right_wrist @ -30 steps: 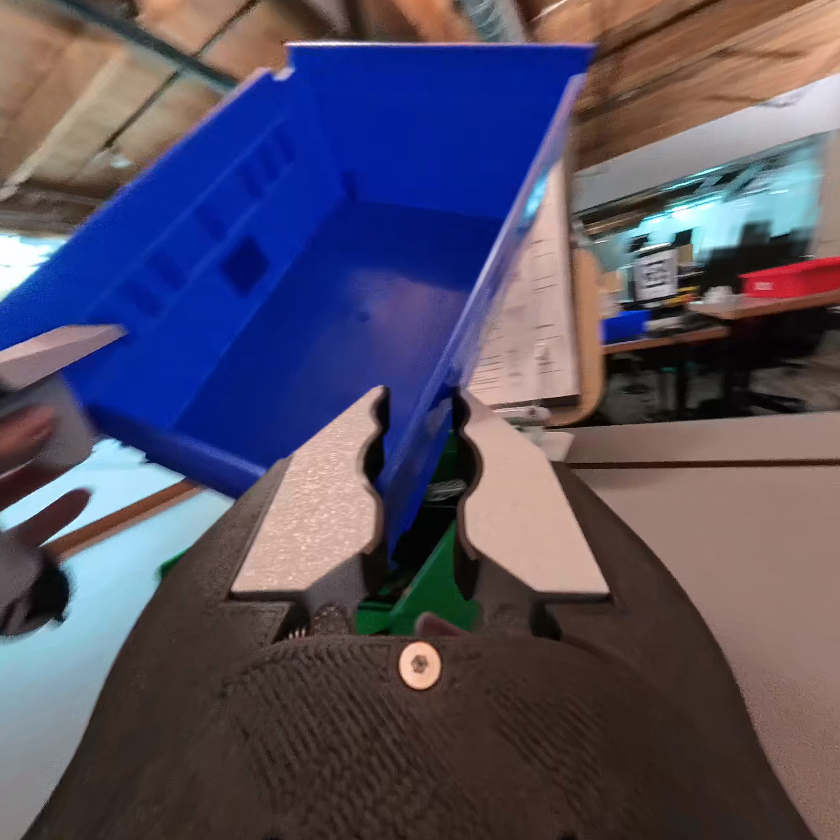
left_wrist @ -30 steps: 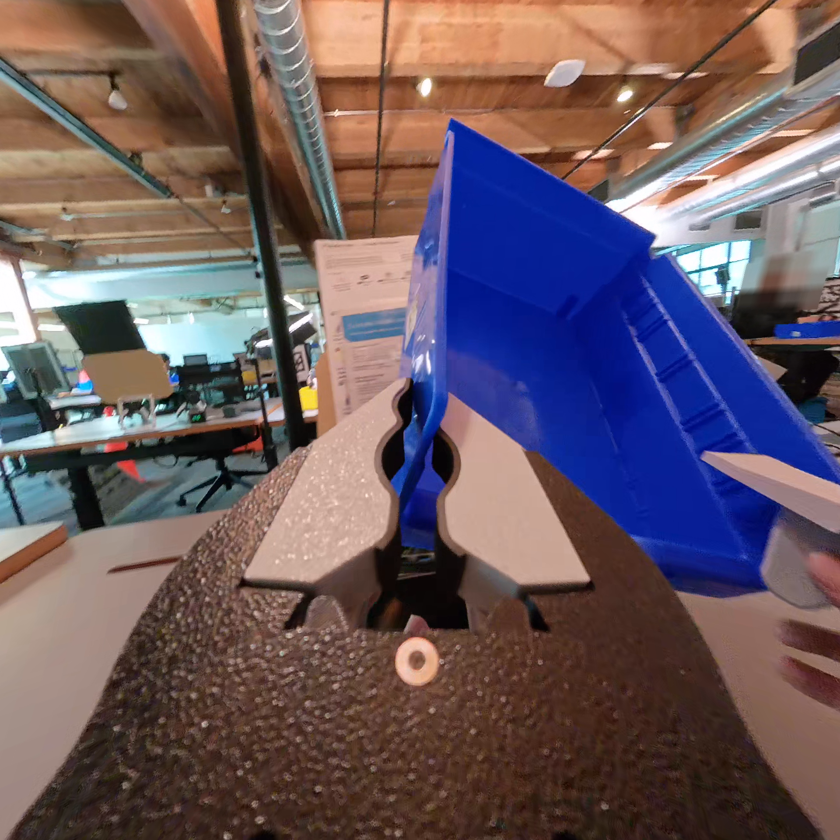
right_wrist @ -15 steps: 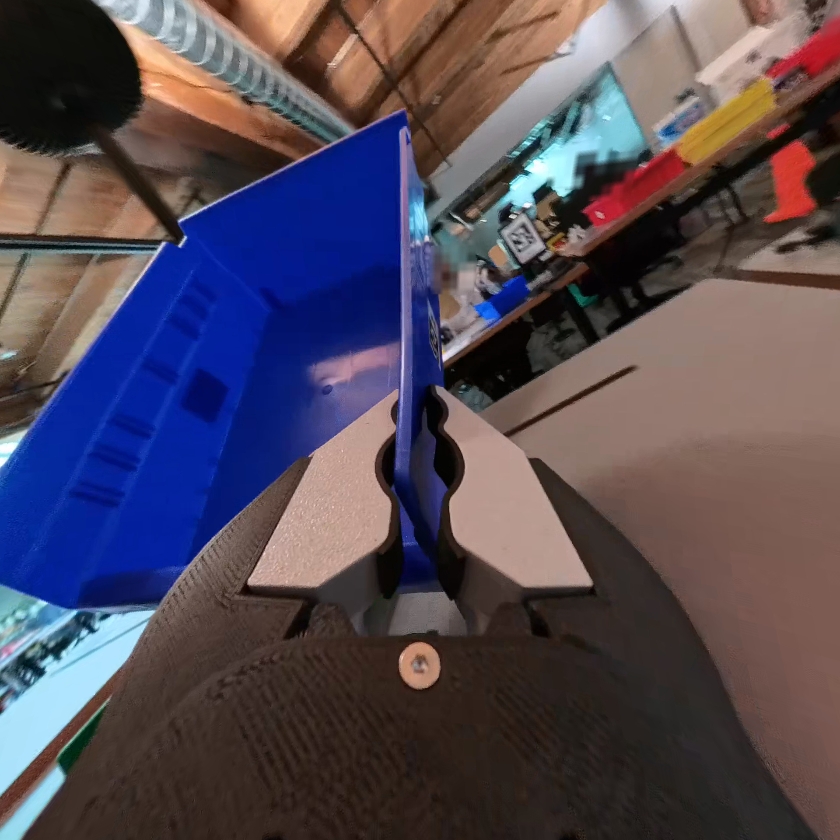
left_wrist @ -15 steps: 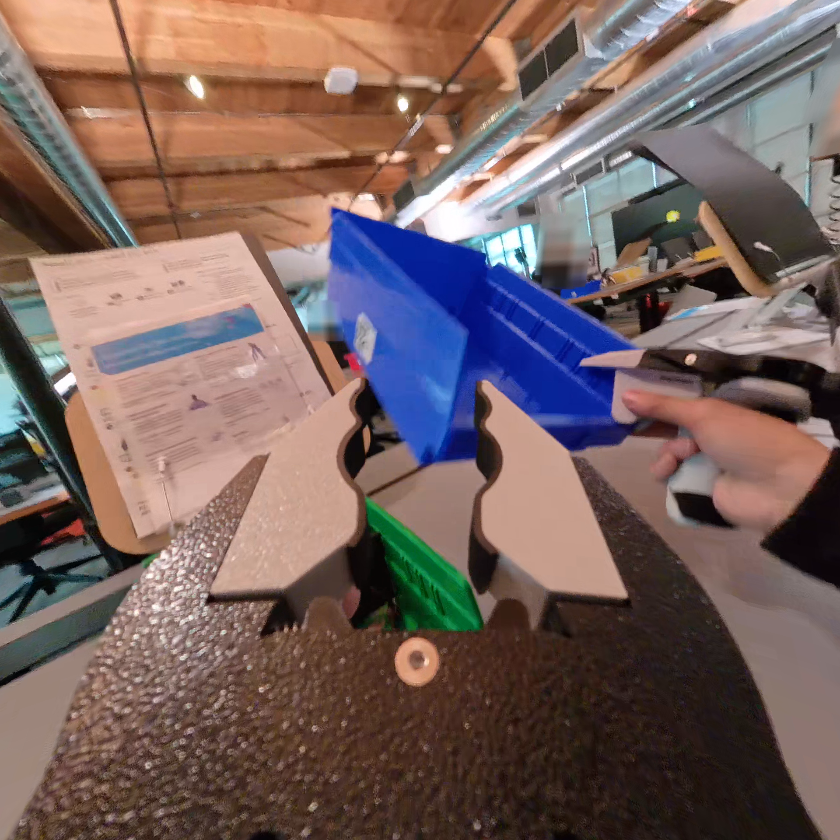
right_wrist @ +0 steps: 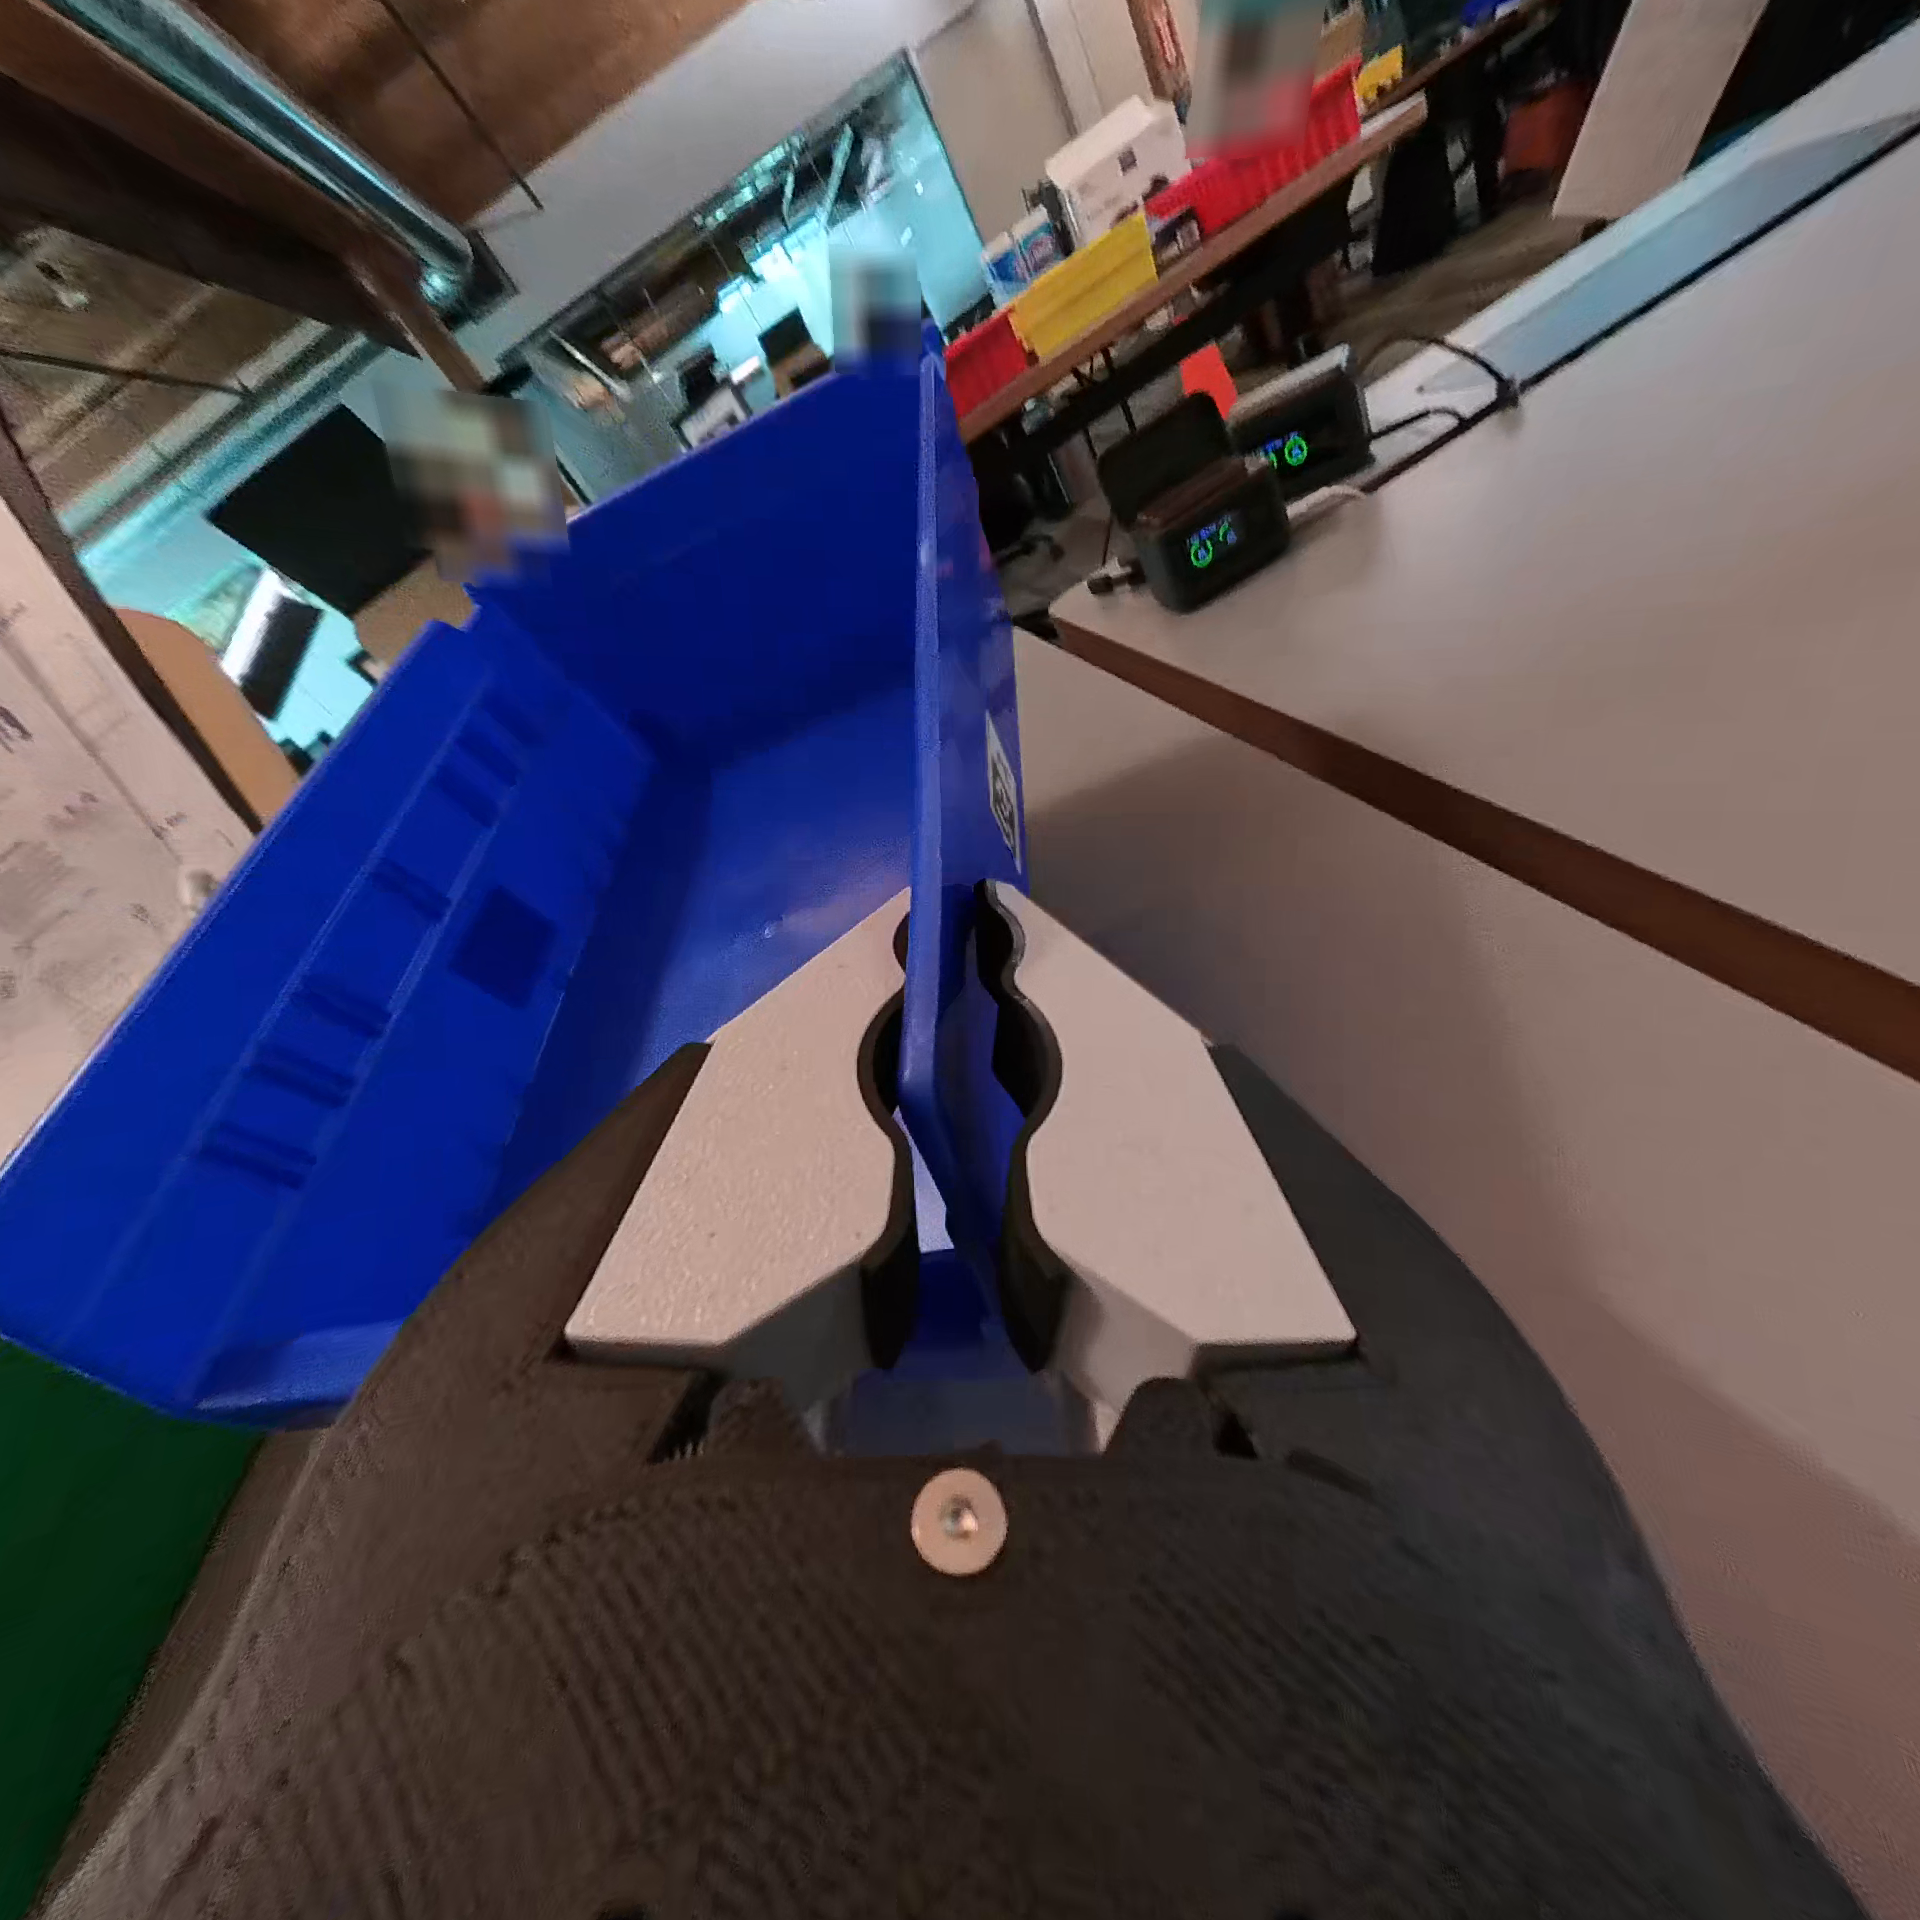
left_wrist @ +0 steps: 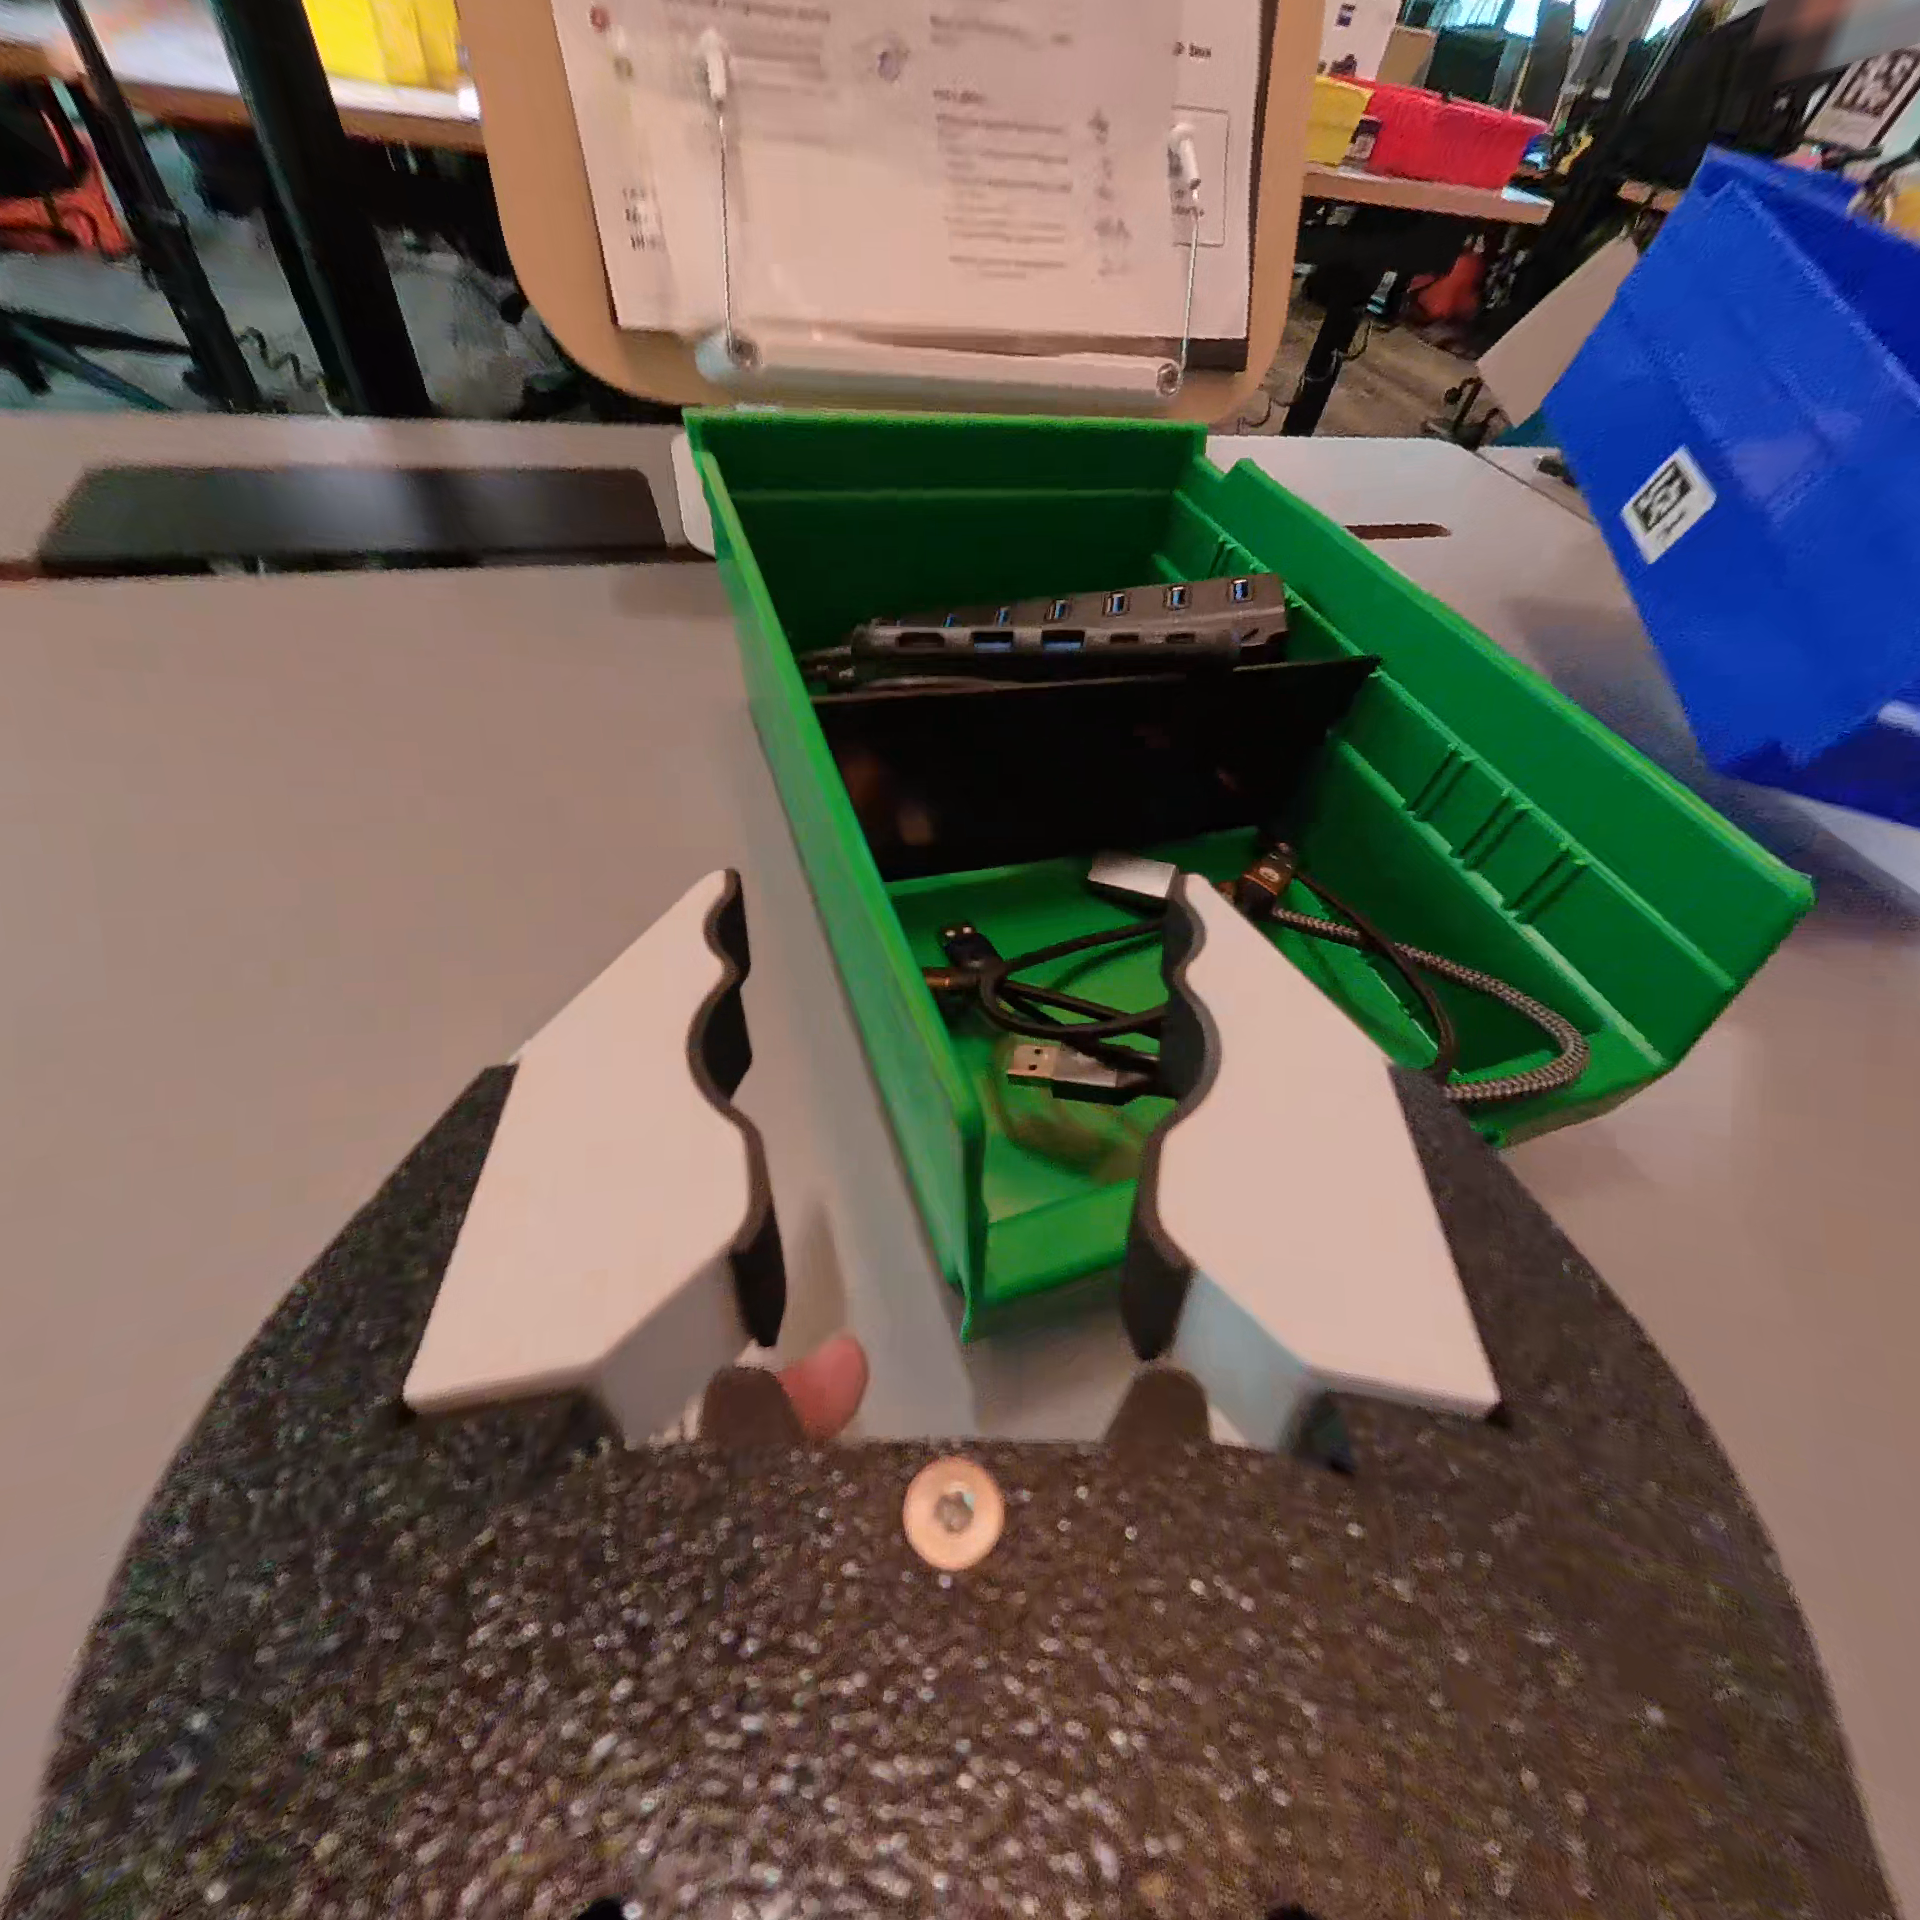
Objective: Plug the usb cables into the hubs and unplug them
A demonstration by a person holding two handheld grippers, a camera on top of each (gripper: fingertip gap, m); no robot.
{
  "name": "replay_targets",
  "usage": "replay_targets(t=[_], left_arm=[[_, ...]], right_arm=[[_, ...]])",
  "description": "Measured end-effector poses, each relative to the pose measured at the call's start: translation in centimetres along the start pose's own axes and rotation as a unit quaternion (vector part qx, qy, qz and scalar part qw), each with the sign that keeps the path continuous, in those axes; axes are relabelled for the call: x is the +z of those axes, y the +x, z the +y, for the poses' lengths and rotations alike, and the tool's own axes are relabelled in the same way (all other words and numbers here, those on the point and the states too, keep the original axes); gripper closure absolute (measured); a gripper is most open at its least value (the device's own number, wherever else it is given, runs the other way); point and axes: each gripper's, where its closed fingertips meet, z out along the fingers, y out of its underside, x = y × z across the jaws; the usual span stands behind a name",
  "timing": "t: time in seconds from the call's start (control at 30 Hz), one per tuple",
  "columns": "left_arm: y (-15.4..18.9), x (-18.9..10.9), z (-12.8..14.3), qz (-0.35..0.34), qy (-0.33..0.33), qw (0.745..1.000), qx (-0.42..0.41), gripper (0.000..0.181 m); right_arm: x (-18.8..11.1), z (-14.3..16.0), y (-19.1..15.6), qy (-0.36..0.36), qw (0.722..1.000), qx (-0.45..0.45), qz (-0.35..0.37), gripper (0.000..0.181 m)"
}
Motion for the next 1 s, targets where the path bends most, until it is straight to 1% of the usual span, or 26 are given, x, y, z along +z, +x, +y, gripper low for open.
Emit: replay_targets(t=[0.07, 0.23, 0.33, 0.4, 0.5, 0.57, 0.67, 0.7, 0.8, 0.93, 1.0], left_arm=[[-0.4, 0.5, 0.8, -0.007, -0.009, 1.000, 0.001, 0.112], [-0.9, 1.3, 2.6, -0.021, -0.037, 0.999, 0.033, 0.146], [-1.2, 1.3, 2.2, -0.025, -0.025, 0.999, 0.039, 0.166], [-1.6, 1.3, 2.2, -0.039, -0.032, 0.998, 0.047, 0.169], [-3.6, 1.1, 1.9, -0.084, -0.036, 0.993, 0.071, 0.178], [-4.9, 0.5, 1.9, -0.102, -0.037, 0.991, 0.082, 0.178], [-7.3, -0.6, 1.8, -0.109, -0.030, 0.991, 0.075, 0.178], [-8.4, -1.0, 1.8, -0.116, -0.030, 0.990, 0.073, 0.177], [-12.5, -2.2, 1.5, -0.138, -0.030, 0.988, 0.062, 0.173], [-17.7, -3.4, 1.2, -0.140, -0.026, 0.990, 0.008, 0.174], [-20.0, -3.8, 1.0, -0.147, -0.021, 0.989, -0.003, 0.175]], right_arm=[[0.4, 0.8, 0.1, -0.017, 1.000, -0.016, 0.005, 0.177], [1.6, 1.8, -0.8, -0.043, 0.997, -0.067, 0.011, 0.178], [2.3, 2.5, -1.0, -0.051, 0.997, -0.062, -0.005, 0.178], [2.7, 2.8, -1.0, -0.053, 0.997, -0.057, -0.014, 0.178], [2.9, 2.4, -1.1, -0.041, 0.997, -0.059, -0.024, 0.176], [2.7, 1.9, -1.2, -0.027, 0.996, -0.075, -0.026, 0.159], [1.8, 0.4, -0.2, -0.015, 0.988, -0.151, 0.020, 0.126], [1.5, -0.3, -0.4, -0.010, 0.984, -0.178, 0.025, 0.118], [0.4, -2.5, -2.6, 0.019, 0.974, -0.224, -0.003, 0.107], [-0.9, -4.2, -7.3, 0.059, 0.970, -0.222, -0.075, 0.102], [-1.6, -4.5, -9.8, 0.071, 0.968, -0.212, -0.113, 0.103]])
